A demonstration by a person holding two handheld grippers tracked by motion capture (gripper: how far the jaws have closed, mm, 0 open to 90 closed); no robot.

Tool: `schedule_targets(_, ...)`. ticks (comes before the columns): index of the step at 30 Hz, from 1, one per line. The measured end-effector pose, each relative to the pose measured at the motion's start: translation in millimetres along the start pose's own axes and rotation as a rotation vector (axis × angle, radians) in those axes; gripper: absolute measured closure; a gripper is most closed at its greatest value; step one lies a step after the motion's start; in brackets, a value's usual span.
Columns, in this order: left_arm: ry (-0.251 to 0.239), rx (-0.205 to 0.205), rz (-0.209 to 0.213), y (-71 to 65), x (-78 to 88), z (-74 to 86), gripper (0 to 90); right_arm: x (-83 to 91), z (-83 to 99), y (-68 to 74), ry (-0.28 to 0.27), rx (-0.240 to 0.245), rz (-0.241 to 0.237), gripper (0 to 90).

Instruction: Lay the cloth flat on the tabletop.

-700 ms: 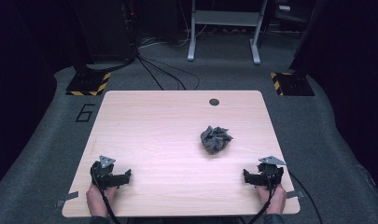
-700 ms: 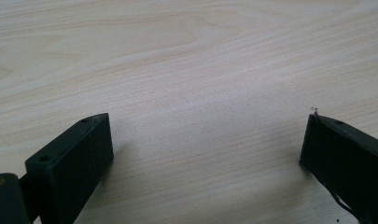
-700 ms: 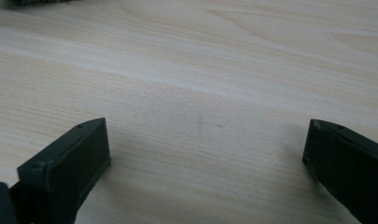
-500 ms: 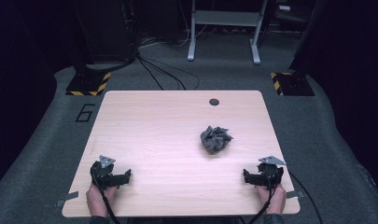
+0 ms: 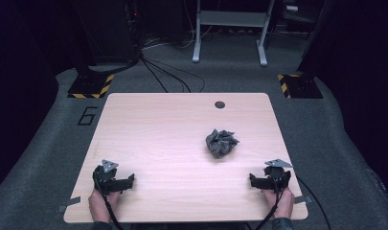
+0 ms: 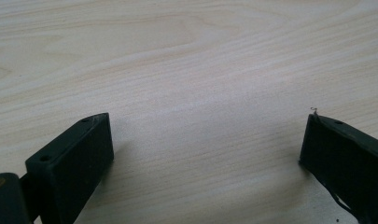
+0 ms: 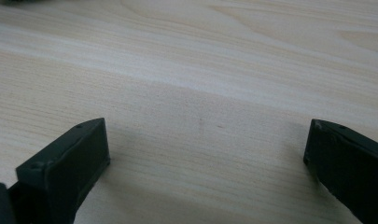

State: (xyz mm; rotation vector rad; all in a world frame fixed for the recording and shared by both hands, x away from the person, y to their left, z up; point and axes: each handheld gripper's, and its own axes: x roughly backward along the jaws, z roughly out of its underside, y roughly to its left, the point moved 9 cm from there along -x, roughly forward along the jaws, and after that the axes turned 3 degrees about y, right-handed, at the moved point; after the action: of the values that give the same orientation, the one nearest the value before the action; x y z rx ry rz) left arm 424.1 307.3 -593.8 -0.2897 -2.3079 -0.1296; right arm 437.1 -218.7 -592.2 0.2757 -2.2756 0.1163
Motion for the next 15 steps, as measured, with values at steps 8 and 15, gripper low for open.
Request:
schedule_targets(8,0.0,0.0,0.0,0.0,0.0,0.0,2.5,0.4,-6.7,3.4,0.009,-0.029,-0.071,0.0)
schedule_targets(15,0.0,0.0,0.0,-0.1,0.1,0.0,2.5,3.9,-31.2,20.2,-0.01,0.008,-0.127,0.0)
